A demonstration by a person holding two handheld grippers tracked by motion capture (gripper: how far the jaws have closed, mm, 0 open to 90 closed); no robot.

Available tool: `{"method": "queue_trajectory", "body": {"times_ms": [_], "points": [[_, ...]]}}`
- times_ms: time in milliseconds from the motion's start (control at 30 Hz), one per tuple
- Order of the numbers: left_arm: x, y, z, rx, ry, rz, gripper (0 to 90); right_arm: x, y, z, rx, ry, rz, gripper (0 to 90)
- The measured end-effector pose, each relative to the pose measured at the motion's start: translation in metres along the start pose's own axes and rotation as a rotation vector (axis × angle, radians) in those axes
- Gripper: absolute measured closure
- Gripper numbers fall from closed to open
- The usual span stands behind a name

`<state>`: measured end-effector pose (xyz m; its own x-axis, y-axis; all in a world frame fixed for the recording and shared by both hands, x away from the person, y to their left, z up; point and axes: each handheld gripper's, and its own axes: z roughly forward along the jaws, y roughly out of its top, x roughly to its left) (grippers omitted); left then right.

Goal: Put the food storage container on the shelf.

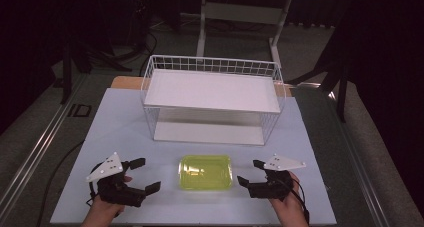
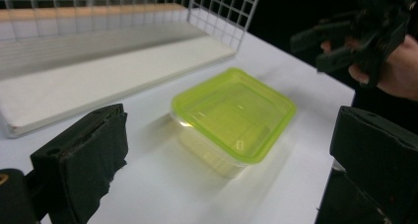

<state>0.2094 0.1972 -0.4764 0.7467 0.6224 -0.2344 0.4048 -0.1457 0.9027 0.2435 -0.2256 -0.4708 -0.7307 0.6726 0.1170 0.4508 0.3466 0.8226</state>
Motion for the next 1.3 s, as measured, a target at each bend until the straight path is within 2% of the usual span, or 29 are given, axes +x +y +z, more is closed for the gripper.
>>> {"method": "queue_trajectory", "body": {"times_ms": [67, 100, 133, 200, 267, 333, 367, 400, 467, 500, 567, 600, 667, 800, 833, 867, 967, 1033, 1100, 1167, 1300], "points": [[-0.002, 0.004, 0.006, -0.002, -0.019, 0.001, 2.0, 0.002, 0.002, 0.001, 0.019, -0.008, 0.012, 19.1], [-0.002, 0.007, 0.011, 0.012, -0.029, -0.028, 2.0, 0.002, 0.002, 0.001, 0.007, 0.001, 0.035, 16.6], [-0.002, 0.008, 0.016, 0.025, -0.029, -0.048, 2.0, 0.001, 0.002, 0.003, 0.004, 0.021, 0.079, 15.2], [-0.001, 0.010, 0.025, 0.063, -0.017, -0.085, 2.0, -0.002, 0.001, 0.009, 0.020, 0.054, 0.148, 13.4], [0.000, 0.009, 0.033, 0.108, -0.017, -0.123, 2.1, -0.003, 0.001, 0.016, 0.051, 0.050, 0.194, 12.0], [0.004, 0.005, 0.042, 0.140, -0.030, -0.205, 2.1, -0.002, 0.001, 0.023, 0.062, 0.049, 0.220, 11.3], [0.005, 0.004, 0.045, 0.162, -0.023, -0.235, 2.2, -0.002, 0.001, 0.026, 0.073, 0.060, 0.245, 11.3], [0.007, 0.002, 0.049, 0.165, -0.036, -0.265, 2.3, -0.003, 0.001, 0.029, 0.084, 0.079, 0.267, 11.3], [0.010, 0.000, 0.056, 0.186, -0.031, -0.313, 2.3, -0.004, 0.001, 0.036, 0.100, 0.097, 0.300, 11.7], [0.013, -0.001, 0.060, 0.197, -0.035, -0.351, 2.4, -0.005, 0.002, 0.038, 0.112, 0.112, 0.314, 14.1], [0.017, -0.002, 0.065, 0.206, -0.035, -0.418, 9.0, -0.008, 0.001, 0.045, 0.129, 0.132, 0.364, 17.2], [0.019, -0.003, 0.068, 0.213, -0.030, -0.445, 11.8, -0.009, 0.001, 0.047, 0.139, 0.139, 0.374, 20.4], [0.023, -0.005, 0.074, 0.234, -0.031, -0.478, 15.1, -0.010, 0.000, 0.051, 0.154, 0.132, 0.391, 24.5], [0.024, -0.009, 0.084, 0.285, -0.020, -0.514, 24.3, -0.011, -0.003, 0.058, 0.184, 0.169, 0.436, 35.8], [0.024, -0.009, 0.086, 0.291, -0.015, -0.514, 26.5, -0.011, -0.004, 0.059, 0.193, 0.178, 0.454, 41.2], [0.023, -0.010, 0.087, 0.297, -0.004, -0.510, 34.5, -0.012, -0.005, 0.059, 0.193, 0.188, 0.468, 47.2], [0.022, -0.011, 0.089, 0.307, -0.004, -0.508, 46.5, -0.013, -0.007, 0.060, 0.206, 0.196, 0.496, 59.6], [0.021, -0.011, 0.089, 0.319, -0.007, -0.497, 53.7, -0.015, -0.009, 0.061, 0.215, 0.192, 0.517, 64.7], [0.020, -0.013, 0.091, 0.337, -0.023, -0.484, 60.7, -0.017, -0.011, 0.061, 0.219, 0.206, 0.540, 69.0], [0.019, -0.015, 0.093, 0.331, -0.054, -0.502, 65.9, -0.016, -0.011, 0.063, 0.227, 0.201, 0.547, 70.0], [0.017, -0.014, 0.092, 0.327, -0.040, -0.505, 70.7, -0.015, -0.012, 0.065, 0.232, 0.209, 0.553, 71.1]]}}
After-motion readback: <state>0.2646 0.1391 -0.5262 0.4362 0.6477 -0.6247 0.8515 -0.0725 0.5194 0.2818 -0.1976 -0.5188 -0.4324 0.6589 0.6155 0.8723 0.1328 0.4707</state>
